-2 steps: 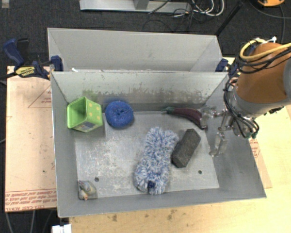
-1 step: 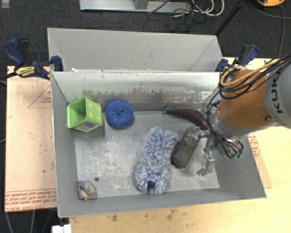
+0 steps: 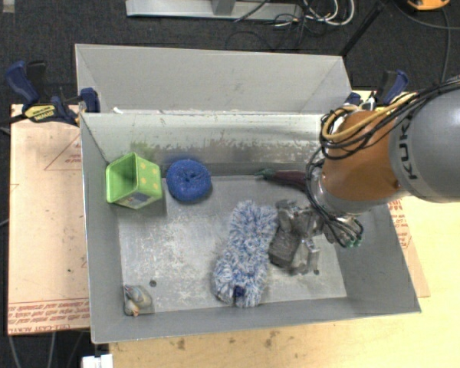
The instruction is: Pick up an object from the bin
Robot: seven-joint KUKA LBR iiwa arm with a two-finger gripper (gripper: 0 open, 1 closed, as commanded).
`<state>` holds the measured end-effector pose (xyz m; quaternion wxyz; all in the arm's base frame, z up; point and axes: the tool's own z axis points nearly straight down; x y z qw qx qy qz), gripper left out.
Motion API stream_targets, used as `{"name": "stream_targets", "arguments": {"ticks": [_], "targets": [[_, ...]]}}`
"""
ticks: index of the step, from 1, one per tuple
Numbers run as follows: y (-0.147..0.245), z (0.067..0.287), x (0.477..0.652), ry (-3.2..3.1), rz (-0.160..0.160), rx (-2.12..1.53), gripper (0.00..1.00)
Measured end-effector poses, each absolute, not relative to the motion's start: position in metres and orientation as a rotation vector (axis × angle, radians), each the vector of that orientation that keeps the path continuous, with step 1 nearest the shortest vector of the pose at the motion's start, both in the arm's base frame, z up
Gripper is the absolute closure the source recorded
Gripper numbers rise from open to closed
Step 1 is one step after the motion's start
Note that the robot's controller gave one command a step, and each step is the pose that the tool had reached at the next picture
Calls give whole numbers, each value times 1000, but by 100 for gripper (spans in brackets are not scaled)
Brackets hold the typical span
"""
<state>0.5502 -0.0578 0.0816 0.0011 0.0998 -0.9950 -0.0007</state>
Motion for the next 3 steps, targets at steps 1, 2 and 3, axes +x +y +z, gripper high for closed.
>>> {"name": "stream_targets", "arguments": {"ticks": [1, 2, 3], "targets": [[-32, 74, 547, -3124, 0, 430, 100], [-32, 74, 547, -3124, 0, 431, 100], [-25, 74, 552, -3115, 4, 429, 100]]}}
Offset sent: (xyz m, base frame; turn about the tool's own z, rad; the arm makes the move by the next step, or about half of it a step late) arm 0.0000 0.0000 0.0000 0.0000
